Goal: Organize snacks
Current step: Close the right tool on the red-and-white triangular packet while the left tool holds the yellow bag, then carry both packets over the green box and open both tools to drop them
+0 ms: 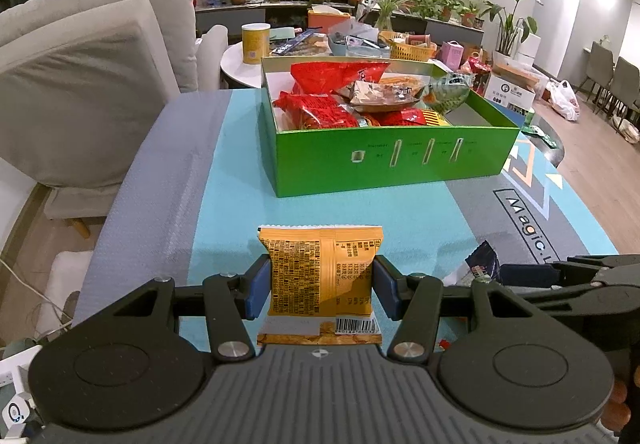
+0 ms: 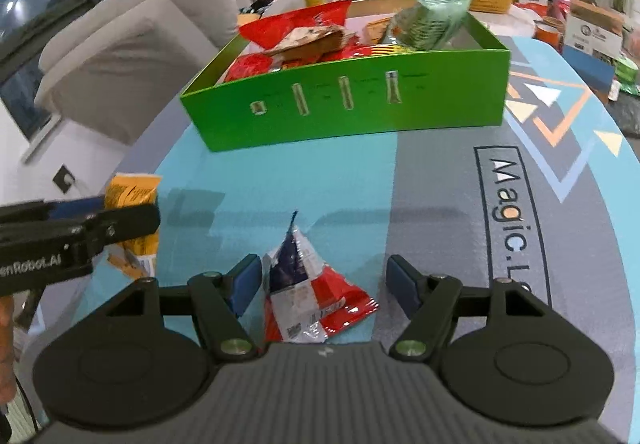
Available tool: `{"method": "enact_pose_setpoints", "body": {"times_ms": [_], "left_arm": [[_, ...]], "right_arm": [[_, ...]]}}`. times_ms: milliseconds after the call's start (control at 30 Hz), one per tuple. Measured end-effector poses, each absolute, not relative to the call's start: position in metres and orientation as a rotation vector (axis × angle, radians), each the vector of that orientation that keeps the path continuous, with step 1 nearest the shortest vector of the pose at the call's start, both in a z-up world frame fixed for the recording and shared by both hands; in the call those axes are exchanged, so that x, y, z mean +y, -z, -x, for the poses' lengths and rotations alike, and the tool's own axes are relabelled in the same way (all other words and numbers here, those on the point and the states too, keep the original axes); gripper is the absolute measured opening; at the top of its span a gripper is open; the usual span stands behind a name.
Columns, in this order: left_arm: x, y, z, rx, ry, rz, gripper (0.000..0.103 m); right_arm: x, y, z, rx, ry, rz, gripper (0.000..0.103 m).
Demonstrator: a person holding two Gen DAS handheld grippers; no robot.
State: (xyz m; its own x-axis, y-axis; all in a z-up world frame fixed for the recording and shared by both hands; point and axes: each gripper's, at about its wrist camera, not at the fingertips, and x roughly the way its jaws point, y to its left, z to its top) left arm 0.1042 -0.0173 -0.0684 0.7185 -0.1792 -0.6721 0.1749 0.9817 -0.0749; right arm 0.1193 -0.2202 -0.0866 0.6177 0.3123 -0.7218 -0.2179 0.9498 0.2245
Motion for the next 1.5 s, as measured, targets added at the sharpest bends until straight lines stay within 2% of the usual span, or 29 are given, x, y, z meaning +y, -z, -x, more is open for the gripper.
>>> {"method": "enact_pose_setpoints", "body": {"times_ms": [233, 267, 300, 400, 700, 1067, 1500], "left_arm": [[-0.018, 0.073, -0.108, 0.759, 0.189, 0.01, 0.051], [-0.019, 0.072, -0.108, 0.76, 0.19, 0.009, 0.051], [-0.019, 0.071, -0.108, 0.758, 0.192, 0.007, 0.051], [-0.022, 0.067, -0.108, 0.745, 0.201, 0.004, 0.051], [-0.038, 0.039, -0.116, 0.671, 0.244, -0.009, 0.051], [-0.062, 0.011, -0.149, 0.601, 0.291, -0.009, 0.051], [-0.076, 0.005, -0.198, 0.594, 0.273, -0.006, 0.051]], "right_arm": [[-0.206, 0.091, -0.114, 0.836, -0.329, 0.059, 0.061], [-0.204, 0.09, -0.114, 0.829, -0.32, 0.086, 0.059], [-0.204, 0.089, -0.115, 0.83, -0.316, 0.093, 0.048], [-0.215, 0.082, -0.119, 0.841, -0.316, 0.011, 0.047], [-0.241, 0.046, -0.125, 0.737, -0.268, -0.096, 0.047], [-0.257, 0.002, -0.153, 0.637, -0.248, -0.093, 0.047], [-0.277, 0.009, -0.204, 0.639, -0.191, -0.148, 0.047]]}}
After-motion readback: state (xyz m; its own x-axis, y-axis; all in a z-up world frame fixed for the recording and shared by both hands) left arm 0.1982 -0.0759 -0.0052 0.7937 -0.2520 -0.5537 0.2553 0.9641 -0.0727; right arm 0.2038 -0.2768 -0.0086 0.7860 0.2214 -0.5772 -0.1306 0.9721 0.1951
